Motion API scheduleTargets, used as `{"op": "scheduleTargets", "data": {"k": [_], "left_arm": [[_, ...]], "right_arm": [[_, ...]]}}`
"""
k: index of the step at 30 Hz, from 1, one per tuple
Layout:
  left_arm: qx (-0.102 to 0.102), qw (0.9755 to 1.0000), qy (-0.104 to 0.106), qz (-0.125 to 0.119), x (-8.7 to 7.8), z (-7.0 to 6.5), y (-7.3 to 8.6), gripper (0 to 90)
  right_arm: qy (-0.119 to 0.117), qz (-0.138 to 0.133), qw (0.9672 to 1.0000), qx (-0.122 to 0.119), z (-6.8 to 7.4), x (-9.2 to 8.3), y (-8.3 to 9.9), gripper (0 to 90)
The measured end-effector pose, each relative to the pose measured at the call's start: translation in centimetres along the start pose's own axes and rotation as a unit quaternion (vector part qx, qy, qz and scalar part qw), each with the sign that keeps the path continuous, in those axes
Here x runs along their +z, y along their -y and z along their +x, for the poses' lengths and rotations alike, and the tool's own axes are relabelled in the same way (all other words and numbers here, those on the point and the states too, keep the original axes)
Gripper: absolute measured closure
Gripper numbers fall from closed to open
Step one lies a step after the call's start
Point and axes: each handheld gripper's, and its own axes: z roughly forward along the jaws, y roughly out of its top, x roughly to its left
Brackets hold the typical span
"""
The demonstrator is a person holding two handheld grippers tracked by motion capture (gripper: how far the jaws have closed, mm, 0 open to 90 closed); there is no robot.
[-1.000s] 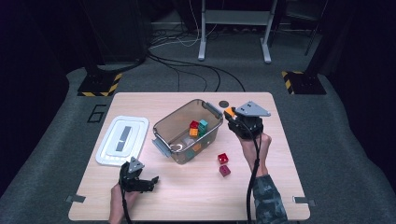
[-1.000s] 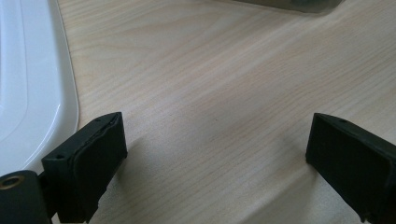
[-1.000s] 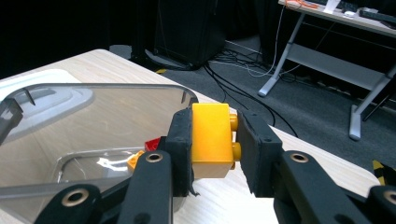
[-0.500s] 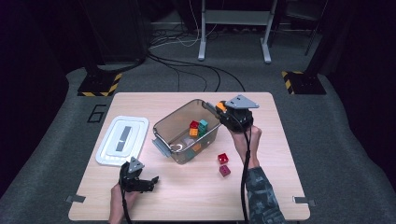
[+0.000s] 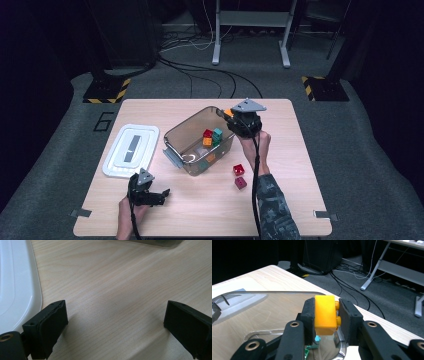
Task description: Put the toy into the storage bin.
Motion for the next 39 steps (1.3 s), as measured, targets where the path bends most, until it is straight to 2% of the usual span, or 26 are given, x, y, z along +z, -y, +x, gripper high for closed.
{"op": "scheduleTargets", "data": {"k": [11,19,24,29,32,34,39], "left_arm": [[0.001,1.0000,-0.001,-0.003,0.0,0.0,0.0,4.9],[0.001,1.0000,0.000,-0.002,0.0,0.0,0.0,4.9],[0.002,1.0000,-0.001,-0.002,0.0,0.0,0.0,4.9],[-0.001,1.0000,0.000,-0.003,0.0,0.0,0.0,4.9],[0.000,1.0000,0.001,0.000,0.0,0.0,0.0,4.9],[0.000,1.0000,0.001,0.000,0.0,0.0,0.0,4.9],[0.000,1.0000,0.001,0.000,0.0,0.0,0.0,4.9]], "right_arm": [[-0.010,0.020,0.9998,0.000,0.3,1.9,0.3,66.9],[-0.018,0.027,0.9995,0.005,0.3,2.5,0.5,66.1],[-0.019,0.039,0.9990,0.006,0.5,2.6,0.6,43.3],[-0.008,0.030,0.9995,0.011,0.6,1.6,0.8,24.1],[-0.012,0.027,0.9993,0.021,0.5,0.7,1.2,18.9],[-0.012,0.026,0.9994,0.020,0.5,0.5,1.3,17.4],[-0.017,0.032,0.9990,0.028,0.4,-1.0,2.7,10.6]]}}
